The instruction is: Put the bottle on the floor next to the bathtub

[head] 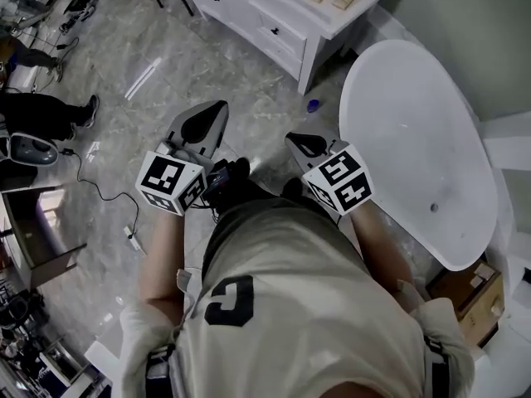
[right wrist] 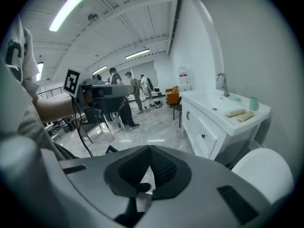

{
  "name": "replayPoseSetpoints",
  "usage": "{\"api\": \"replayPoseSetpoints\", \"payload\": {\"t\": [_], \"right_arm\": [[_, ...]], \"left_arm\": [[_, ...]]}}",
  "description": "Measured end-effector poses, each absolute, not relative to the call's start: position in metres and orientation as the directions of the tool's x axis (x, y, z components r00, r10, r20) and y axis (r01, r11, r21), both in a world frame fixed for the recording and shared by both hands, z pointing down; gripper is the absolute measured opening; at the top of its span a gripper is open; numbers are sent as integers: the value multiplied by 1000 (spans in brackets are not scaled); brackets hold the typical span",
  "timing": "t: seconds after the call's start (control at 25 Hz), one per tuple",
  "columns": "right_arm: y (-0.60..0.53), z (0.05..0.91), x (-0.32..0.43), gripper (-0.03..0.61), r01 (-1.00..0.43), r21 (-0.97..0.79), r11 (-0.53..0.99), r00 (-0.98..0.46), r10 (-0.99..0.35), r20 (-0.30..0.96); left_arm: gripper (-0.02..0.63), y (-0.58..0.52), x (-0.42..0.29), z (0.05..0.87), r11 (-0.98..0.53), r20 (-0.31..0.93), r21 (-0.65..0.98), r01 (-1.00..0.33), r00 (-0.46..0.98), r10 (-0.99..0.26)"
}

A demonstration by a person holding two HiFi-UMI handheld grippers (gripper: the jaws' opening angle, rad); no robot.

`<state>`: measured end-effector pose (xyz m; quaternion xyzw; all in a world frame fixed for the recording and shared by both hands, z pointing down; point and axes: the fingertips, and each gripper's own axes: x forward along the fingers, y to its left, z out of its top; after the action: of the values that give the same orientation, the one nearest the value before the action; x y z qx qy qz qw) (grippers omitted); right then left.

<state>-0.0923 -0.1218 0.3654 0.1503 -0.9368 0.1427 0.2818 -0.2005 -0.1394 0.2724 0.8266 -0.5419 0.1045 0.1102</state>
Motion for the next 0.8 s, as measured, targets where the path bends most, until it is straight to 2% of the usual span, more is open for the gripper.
{"api": "replayPoseSetpoints", "payload": {"t": [0.44,0.8], "right_arm": [[-105,371,-166,28,-451,-278,848,-742,-183,645],[-93,372,-229,28,-522,-236,820,-682,-234,693]], "left_arm": [[60,-97,-294,269,-312,227,9,-950,306,-924],[60,-82,-334,269,-424,204,-70,-903,403,-892]]}}
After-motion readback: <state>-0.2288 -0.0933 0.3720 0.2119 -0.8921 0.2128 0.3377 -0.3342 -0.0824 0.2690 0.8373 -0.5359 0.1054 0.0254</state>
